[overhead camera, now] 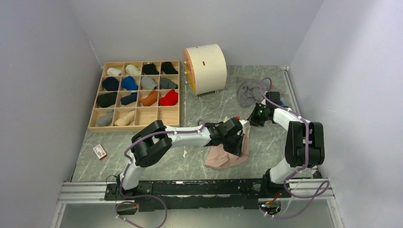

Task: Roll the underwear
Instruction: Fold the underwear at the center of the board.

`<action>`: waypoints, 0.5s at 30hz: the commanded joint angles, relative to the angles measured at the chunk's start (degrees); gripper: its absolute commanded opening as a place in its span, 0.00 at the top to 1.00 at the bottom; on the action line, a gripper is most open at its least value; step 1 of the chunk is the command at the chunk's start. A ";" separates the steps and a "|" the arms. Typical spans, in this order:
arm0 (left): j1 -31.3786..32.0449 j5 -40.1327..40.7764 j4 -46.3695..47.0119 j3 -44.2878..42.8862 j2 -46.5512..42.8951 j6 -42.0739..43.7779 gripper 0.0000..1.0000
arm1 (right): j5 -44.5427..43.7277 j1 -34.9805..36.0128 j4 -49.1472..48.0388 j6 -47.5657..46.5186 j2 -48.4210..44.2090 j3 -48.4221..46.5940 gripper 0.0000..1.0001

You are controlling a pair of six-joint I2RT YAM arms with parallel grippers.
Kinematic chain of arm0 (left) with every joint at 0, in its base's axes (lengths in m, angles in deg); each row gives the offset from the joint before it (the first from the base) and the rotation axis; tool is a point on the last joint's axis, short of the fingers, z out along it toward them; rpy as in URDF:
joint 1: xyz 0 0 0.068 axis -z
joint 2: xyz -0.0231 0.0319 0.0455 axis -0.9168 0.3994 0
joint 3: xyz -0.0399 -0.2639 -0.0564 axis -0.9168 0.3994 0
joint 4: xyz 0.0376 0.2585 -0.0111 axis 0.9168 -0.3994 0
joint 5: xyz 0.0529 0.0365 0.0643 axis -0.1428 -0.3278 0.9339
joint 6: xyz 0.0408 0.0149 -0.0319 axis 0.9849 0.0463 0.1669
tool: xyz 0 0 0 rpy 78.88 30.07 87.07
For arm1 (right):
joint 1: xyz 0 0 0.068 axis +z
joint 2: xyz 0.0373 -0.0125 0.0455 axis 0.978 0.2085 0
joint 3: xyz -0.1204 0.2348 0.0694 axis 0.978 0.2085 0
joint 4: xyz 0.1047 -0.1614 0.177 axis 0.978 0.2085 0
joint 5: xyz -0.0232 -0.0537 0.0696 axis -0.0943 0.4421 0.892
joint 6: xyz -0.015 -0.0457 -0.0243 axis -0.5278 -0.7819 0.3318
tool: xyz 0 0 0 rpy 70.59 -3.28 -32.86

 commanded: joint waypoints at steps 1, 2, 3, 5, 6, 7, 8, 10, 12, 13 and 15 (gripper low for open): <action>1.98 -5.33 2.53 -2.17 1.62 -2.73 0.95 | -5.63 -1.04 -2.04 -1.95 1.40 -5.14 1.00; 2.15 -5.03 2.33 -2.63 1.85 -2.66 0.95 | -6.79 -1.02 -1.49 -2.04 1.49 -5.13 1.00; 2.28 -4.66 1.80 -3.03 1.98 -2.54 0.95 | -7.44 -1.02 -1.30 -1.90 1.48 -4.87 1.00; 2.25 -5.01 2.29 -2.94 2.02 -2.51 0.95 | -7.84 -1.04 -0.91 -2.08 1.93 -4.38 1.00; 2.26 -5.07 2.21 -3.13 2.02 -2.59 0.95 | -7.98 -1.14 -0.90 -2.17 2.09 -3.97 1.00; 2.31 -5.28 2.09 -3.29 1.91 -2.53 0.95 | -7.96 -1.11 -1.09 -2.28 2.22 -3.56 1.00; 2.32 -5.60 2.30 -3.26 1.73 -2.38 0.95 | -7.86 -1.10 -1.42 -2.37 2.28 -3.17 1.00; 2.34 -7.11 2.73 -3.33 1.43 -2.44 0.95 | -7.96 -1.18 -1.47 -2.54 2.92 -3.02 1.00; 2.39 -7.55 2.24 -4.04 1.32 -2.32 0.95 | -8.14 -1.20 -1.58 -2.83 3.61 -3.21 1.00; 2.40 -8.20 2.36 -4.24 1.31 -2.57 0.95 | -7.85 -1.19 -1.72 -2.97 3.84 -3.28 1.00; 2.32 -8.44 1.47 -5.36 1.87 -2.42 0.95 | -7.70 -1.21 -1.71 -2.97 4.26 -3.48 1.00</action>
